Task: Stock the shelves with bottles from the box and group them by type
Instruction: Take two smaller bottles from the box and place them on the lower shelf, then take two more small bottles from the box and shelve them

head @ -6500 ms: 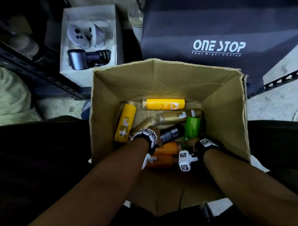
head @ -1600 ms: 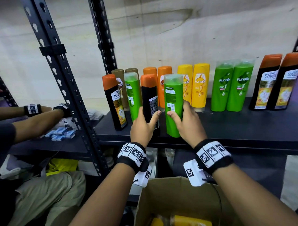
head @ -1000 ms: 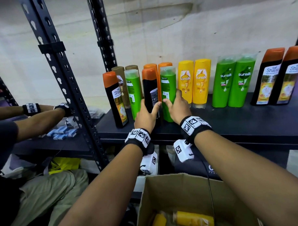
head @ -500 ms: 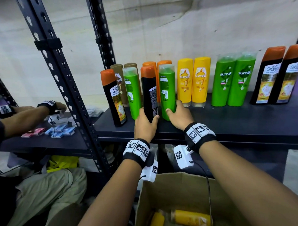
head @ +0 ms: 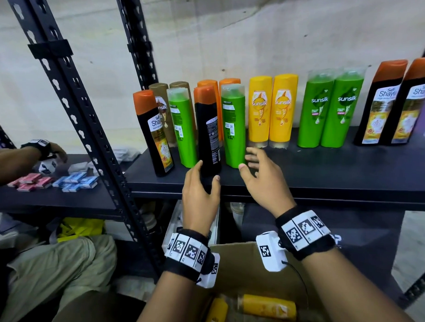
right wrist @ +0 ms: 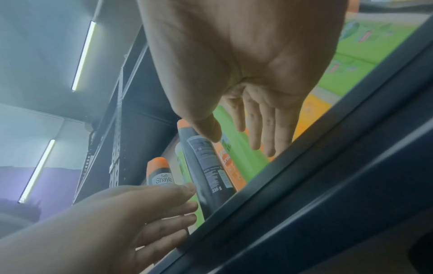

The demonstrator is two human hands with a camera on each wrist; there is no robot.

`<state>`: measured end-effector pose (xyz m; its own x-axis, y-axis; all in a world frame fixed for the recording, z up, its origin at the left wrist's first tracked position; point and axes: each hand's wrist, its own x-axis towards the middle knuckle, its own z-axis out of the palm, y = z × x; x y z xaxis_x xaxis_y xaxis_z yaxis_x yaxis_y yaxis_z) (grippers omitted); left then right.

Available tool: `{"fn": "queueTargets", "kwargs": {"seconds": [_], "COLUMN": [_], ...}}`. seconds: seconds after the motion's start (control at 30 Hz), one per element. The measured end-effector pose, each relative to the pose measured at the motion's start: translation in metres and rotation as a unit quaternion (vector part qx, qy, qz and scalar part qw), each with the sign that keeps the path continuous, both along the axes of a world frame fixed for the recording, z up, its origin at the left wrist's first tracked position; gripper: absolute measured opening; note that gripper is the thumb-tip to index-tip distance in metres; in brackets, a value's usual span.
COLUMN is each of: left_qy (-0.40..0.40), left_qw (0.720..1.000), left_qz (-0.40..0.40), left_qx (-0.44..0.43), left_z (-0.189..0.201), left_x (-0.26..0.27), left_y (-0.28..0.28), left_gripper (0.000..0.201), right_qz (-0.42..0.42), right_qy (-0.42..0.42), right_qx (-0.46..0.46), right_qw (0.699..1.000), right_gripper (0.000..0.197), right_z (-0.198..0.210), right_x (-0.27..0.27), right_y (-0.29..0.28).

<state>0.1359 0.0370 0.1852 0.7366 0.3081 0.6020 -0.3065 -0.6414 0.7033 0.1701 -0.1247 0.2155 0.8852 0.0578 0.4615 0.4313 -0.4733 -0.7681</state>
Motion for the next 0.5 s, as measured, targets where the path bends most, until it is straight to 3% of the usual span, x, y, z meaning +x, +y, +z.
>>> {"fn": "queueTargets", "kwargs": {"seconds": [0.2, 0.3, 0.4, 0.5], "left_qy": [-0.048, -0.027, 0.065, 0.218], "left_qw": [0.999, 0.998, 0.992, 0.961], "left_qz": [-0.02, -0.033, -0.047, -0.062], "left_qx": [0.017, 0.045, 0.094, 0.161], "left_z": [-0.007, -0.02, -0.042, -0.069], "left_x": [-0.01, -0.014, -0.014, -0.017], "left_y": [-0.012, -0.019, -0.023, -0.026], "left_gripper": [0.024, 0.008, 0.016, 0.023], "right_qz": [-0.007, -0.02, -0.019, -0.01], "right_qy": [-0.094, -0.116, -0.092, -0.023], "right_qx": [-0.085, -0.151, -0.189, -0.228], "right_qw": [0.992, 0.982, 0.978, 0.973], "right_gripper": [0.017, 0.011, 0.01, 0.012], "right_z": [-0.003, -0.009, -0.023, -0.049], "right_x": [-0.023, -0.037, -0.052, -0.061], "right_y": [-0.016, -0.025, -0.033, -0.04]}}
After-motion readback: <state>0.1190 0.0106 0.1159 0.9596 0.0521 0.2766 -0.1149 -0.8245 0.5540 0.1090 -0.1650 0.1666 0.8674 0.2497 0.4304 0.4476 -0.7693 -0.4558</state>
